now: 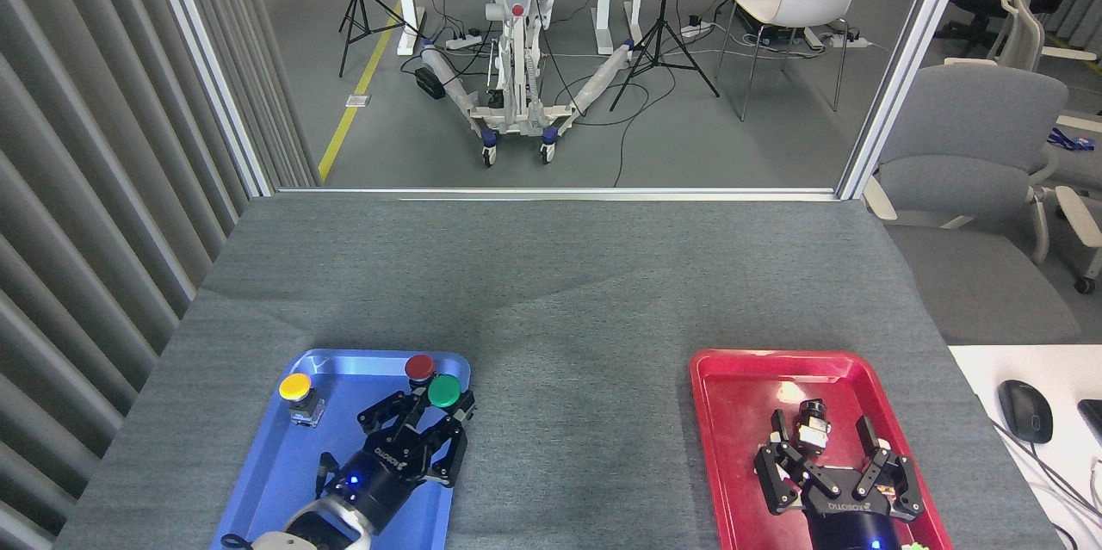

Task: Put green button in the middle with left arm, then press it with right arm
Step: 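Carry the green button out of the tray and set it on the table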

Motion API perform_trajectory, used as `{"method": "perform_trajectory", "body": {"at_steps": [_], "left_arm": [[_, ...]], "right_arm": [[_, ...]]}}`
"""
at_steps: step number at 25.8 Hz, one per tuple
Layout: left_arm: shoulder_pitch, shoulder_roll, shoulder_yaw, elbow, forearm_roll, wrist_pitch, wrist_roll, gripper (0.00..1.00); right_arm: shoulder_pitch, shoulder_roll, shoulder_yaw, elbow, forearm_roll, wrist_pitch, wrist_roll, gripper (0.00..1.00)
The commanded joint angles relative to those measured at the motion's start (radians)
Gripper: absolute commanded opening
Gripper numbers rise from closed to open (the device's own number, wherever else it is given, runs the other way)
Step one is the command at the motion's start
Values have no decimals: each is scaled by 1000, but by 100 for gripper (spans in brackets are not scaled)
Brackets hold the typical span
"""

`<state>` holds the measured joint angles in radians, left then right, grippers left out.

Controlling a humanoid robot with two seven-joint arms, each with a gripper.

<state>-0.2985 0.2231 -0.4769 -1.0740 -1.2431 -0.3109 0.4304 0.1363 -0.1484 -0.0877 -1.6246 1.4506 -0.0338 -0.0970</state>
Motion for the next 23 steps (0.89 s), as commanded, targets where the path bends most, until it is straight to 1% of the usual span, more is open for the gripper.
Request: {"method": "perform_trajectory", "body": {"at_steps": [1, 3, 4, 7, 9, 11, 15, 16, 17, 18, 19, 20, 21, 23], "left_arm": [[-34, -108, -23, 37, -137, 6, -1, 0], [-63, -176, -25, 106, -234, 6, -18, 0], [-86, -209, -25, 152, -262, 4, -38, 0], [-149, -286, -58, 307, -279, -5, -87, 0], [-163, -324, -81, 358, -280, 0, -88, 0], [-165, -343, -81, 365, -277, 4, -88, 0], [-165, -352, -80, 384, -274, 12, -87, 0], [-163, -352, -80, 391, -274, 24, -87, 4], [-163, -352, -80, 397, -272, 35, -85, 9], [-163, -352, -80, 401, -274, 39, -85, 18], [-160, -352, -80, 402, -274, 35, -82, 36], [-159, -350, -81, 402, -276, 32, -78, 74], [-157, -349, -81, 401, -276, 32, -68, 93], [-157, -346, -81, 397, -279, 24, -50, 99]], "right_arm": [[0, 0, 0, 0, 1, -5, 0, 100], [0, 0, 0, 0, 1, -6, 0, 100], [0, 0, 0, 0, -1, -6, 0, 100], [0, 0, 0, 0, -1, -6, -1, 100], [0, 1, -1, 0, -1, -6, 0, 100], [0, 1, -1, 0, -1, -6, -1, 100], [2, 7, -1, 2, -1, -6, -1, 100], [2, 10, -1, 2, -1, -6, -1, 100], [0, 10, -1, 3, -1, -6, -1, 100], [2, 10, -1, 3, -1, -5, -1, 100], [0, 12, -1, 3, -1, -5, -1, 100], [0, 10, -1, 3, -1, -5, 0, 100], [0, 10, -3, 3, -1, -5, 0, 100], [0, 10, -1, 3, -1, -5, 0, 100]]}}
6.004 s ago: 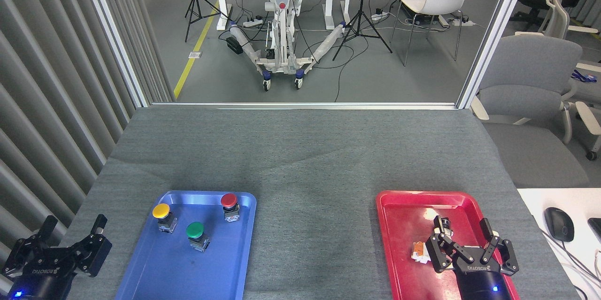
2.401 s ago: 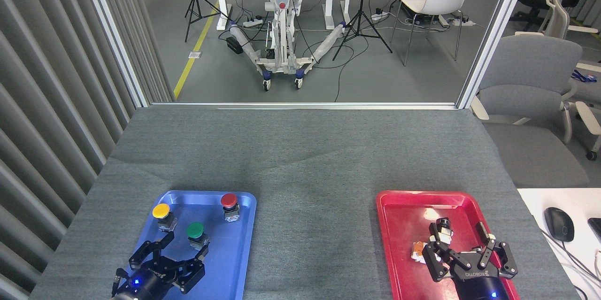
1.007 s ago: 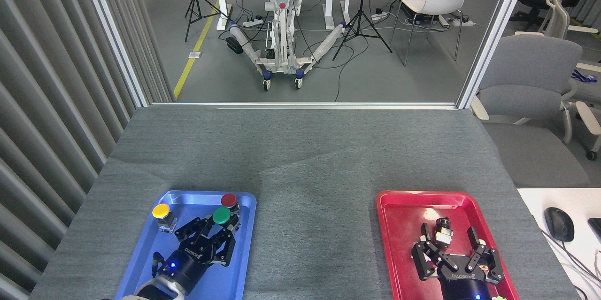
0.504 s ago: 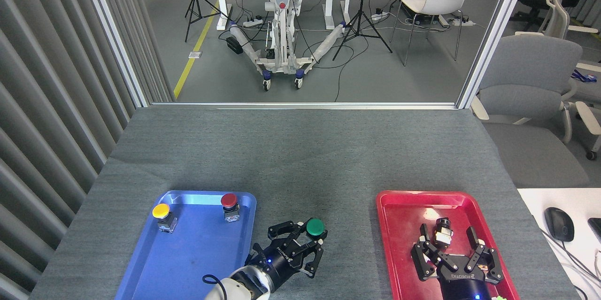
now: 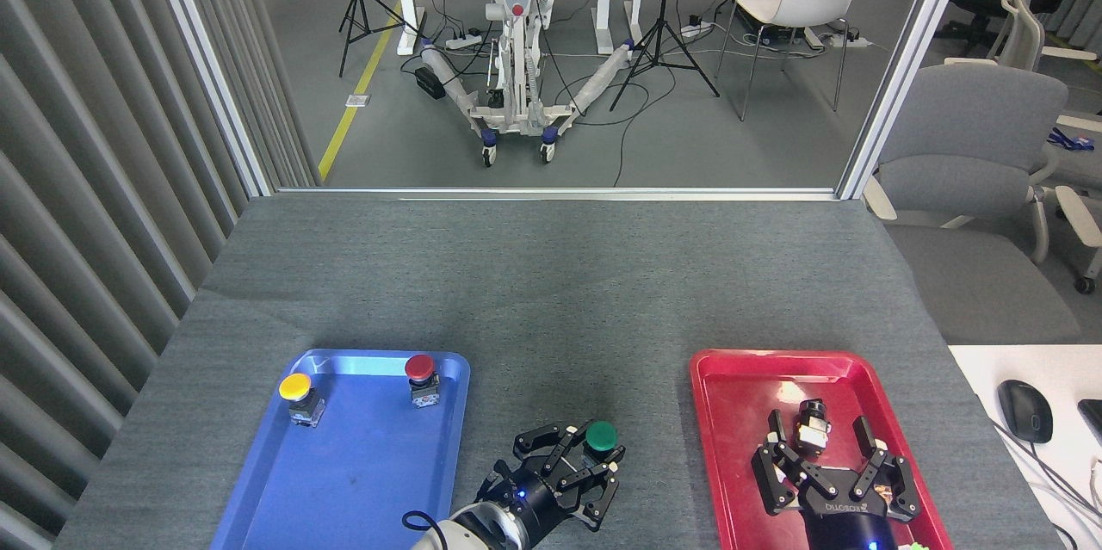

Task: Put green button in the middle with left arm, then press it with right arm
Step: 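Carry the green button out of the tray and set it on the table, then open the left gripper and withdraw it toward the robot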

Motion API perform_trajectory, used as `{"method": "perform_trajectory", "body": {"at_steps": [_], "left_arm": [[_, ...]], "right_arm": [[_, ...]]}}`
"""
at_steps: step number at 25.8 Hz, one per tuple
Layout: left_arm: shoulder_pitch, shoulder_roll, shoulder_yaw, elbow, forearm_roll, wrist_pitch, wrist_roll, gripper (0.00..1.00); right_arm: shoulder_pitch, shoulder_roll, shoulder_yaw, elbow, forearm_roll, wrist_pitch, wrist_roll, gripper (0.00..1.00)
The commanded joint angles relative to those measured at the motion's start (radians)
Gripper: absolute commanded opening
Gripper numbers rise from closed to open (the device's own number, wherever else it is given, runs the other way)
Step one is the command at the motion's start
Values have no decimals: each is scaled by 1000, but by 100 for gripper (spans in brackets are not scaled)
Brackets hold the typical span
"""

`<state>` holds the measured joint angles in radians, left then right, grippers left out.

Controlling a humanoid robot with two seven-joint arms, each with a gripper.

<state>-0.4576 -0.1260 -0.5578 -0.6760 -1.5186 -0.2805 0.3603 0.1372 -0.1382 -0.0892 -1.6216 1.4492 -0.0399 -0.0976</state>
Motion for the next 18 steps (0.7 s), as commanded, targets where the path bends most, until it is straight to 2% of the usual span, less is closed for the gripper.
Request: {"method": "perform_trajectory", "body": {"at_steps": [1, 6, 8, 10, 11, 13, 16, 18], "left_arm": [[3, 8, -1, -5, -3, -11, 23, 99], [33, 17, 1, -83, -2, -11, 23, 99], [102, 35, 6, -221, -5, 0, 16, 99], [180, 117, 27, -415, 1, 18, 9, 99], [227, 144, 61, -502, 5, 44, 8, 99], [321, 160, 111, -629, -5, 80, 8, 99], [430, 201, 228, -757, -6, 95, 9, 99], [517, 203, 348, -832, -6, 95, 9, 99]], "right_arm": [[-1, 0, -1, 0, 0, 2, 1, 100], [-2, 0, -1, 0, 0, 2, 1, 100], [-2, 0, -1, -1, 0, 2, 1, 100], [-2, 0, -1, -1, 0, 2, 1, 100], [-2, 0, -1, -1, 0, 2, 1, 100], [-2, -1, -1, -1, 0, 2, -1, 100], [-4, -1, -1, -1, 0, 2, -1, 100], [-4, -1, -1, -1, 0, 2, -1, 100]]}}
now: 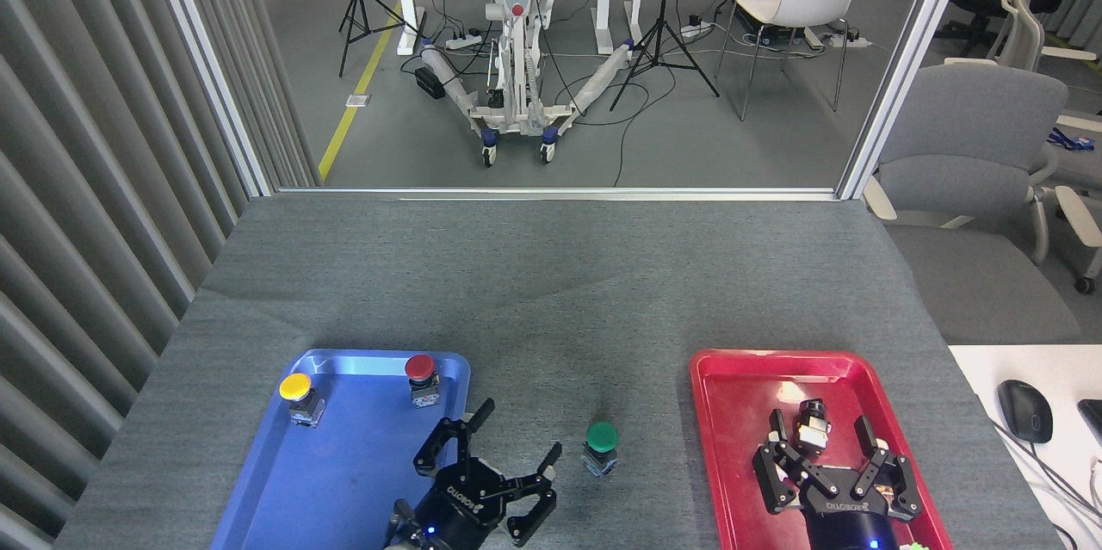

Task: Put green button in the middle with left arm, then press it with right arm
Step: 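Open the left gripper and withdraw it toward the robot, then move the right gripper from the red tray to the green button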

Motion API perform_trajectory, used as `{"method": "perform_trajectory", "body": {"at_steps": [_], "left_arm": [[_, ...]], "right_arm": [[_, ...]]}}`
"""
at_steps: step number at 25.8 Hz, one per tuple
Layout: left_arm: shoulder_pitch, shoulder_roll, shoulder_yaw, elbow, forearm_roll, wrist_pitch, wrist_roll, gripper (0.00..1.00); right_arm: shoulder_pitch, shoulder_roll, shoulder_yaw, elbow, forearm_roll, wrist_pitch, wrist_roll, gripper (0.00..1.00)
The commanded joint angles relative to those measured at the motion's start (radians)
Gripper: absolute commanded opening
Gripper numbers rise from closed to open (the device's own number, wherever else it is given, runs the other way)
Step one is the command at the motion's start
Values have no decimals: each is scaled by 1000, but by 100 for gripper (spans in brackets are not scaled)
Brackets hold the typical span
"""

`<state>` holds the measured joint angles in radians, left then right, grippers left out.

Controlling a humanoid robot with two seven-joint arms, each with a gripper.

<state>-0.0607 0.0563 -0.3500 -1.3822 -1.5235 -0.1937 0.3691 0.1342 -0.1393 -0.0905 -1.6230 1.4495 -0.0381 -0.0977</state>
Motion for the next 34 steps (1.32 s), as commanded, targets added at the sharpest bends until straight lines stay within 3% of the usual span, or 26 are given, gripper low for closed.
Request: {"method": "perform_trajectory", "body": {"at_steps": [1, 5, 8, 18, 24, 34], "left_arm": [[162, 22, 212, -169, 0, 5, -1, 99], [246, 8, 499, -248, 13, -66, -52, 99], [225, -21, 580, -193, 9, -121, -174, 99], [208, -24, 603, -173, 17, -127, -182, 99], [208, -10, 635, -172, 161, -130, -168, 99], [194, 8, 634, -127, 184, -164, -170, 99]], "right_arm": [[-1, 0, 0, 0, 0, 0, 1, 100], [-1, 1, -2, 0, -1, 0, 1, 100], [-2, 1, -6, 0, -3, 1, 3, 100], [-5, 1, -12, 0, -6, 3, 19, 100], [-22, 3, -12, 0, -6, 3, 24, 100], [-19, 3, -9, 2, -6, 3, 23, 100]]}}
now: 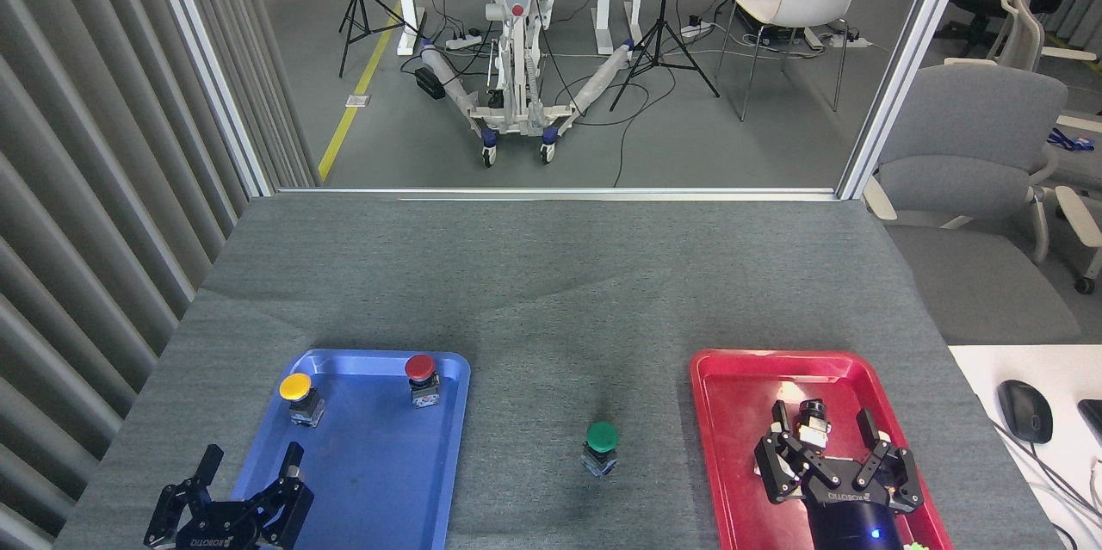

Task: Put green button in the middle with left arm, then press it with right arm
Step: 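Move the right gripper from the red tray to the green button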

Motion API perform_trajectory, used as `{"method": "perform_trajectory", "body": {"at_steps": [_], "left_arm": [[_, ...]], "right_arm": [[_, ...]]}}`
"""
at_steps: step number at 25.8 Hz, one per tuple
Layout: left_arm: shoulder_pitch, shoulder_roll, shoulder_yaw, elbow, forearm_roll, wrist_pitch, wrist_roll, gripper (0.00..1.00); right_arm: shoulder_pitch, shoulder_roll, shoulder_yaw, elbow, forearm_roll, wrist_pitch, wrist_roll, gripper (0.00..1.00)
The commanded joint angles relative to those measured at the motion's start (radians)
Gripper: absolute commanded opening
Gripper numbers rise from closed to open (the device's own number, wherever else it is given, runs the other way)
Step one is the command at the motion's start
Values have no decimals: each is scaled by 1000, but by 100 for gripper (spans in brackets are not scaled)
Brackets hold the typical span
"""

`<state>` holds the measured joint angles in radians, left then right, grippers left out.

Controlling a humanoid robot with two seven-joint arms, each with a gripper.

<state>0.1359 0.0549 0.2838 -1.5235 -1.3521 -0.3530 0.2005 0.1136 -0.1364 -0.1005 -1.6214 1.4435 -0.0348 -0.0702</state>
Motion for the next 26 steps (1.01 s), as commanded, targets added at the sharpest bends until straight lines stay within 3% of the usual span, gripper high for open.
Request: {"method": "perform_trajectory", "body": {"at_steps": [1, 8, 11, 15, 21, 26], "left_arm": [[-1, 14, 0, 17, 19, -3, -1, 99], [1, 28, 3, 25, 36, -3, -1, 99], [-1, 33, 6, 66, 37, -3, -7, 99], [2, 43, 8, 77, 36, -4, -13, 99], [2, 54, 6, 72, 37, -6, -13, 99], [2, 51, 8, 85, 37, -6, -13, 99]], "right_arm": [[1, 0, 1, 0, 0, 1, -5, 100], [5, 0, 16, 2, 8, -10, -10, 99], [-9, 1, 96, 8, 8, -24, -11, 74], [-100, 9, 239, 103, 9, -7, -8, 30], [-224, 41, 393, 284, 49, -5, -3, 13], [-238, 98, 416, 344, 103, -2, -2, 7]]}}
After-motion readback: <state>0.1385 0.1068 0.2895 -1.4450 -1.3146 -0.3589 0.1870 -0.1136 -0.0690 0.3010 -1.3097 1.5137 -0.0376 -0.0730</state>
